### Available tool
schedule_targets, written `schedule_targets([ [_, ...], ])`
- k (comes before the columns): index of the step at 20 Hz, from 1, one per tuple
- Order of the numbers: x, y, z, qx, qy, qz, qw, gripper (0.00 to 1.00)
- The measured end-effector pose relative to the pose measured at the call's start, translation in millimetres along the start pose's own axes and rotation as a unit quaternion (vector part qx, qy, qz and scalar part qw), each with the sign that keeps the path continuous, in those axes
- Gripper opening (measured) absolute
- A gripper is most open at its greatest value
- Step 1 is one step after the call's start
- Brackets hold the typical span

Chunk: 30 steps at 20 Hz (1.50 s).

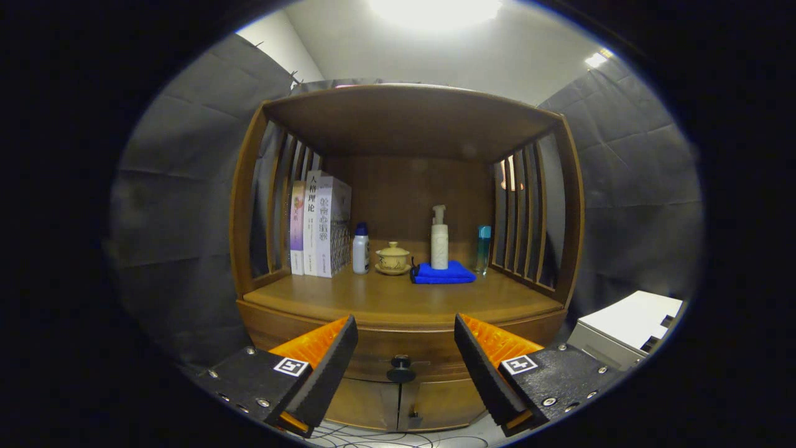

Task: Pull open the drawer, take out the items inside it, and place them on the countertop above the cabinet.

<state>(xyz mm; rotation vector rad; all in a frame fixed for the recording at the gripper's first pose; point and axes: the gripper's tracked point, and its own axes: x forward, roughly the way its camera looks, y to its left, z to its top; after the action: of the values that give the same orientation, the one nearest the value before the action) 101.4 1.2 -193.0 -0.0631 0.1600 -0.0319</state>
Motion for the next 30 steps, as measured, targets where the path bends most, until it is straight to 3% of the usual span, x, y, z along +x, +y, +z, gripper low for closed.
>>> schedule_targets([
  [9,40.8,14.0,-81.7,-0.015,0.052,0.005,0.999,0.95],
  [16,56.4,6.6,-113.6,-0.019,0.074,-0.005,0.997,0.87],
  [22,68.3,3.8,-133.1,0.000,0.091,-0.002,0.996,0.67],
  [26,68.8,0.9,-135.9,0.010,0.077,-0.003,0.997,0.47],
  [30,66.6,0.5,-137.5,-0.013,0.070,0.006,0.997,0.39],
])
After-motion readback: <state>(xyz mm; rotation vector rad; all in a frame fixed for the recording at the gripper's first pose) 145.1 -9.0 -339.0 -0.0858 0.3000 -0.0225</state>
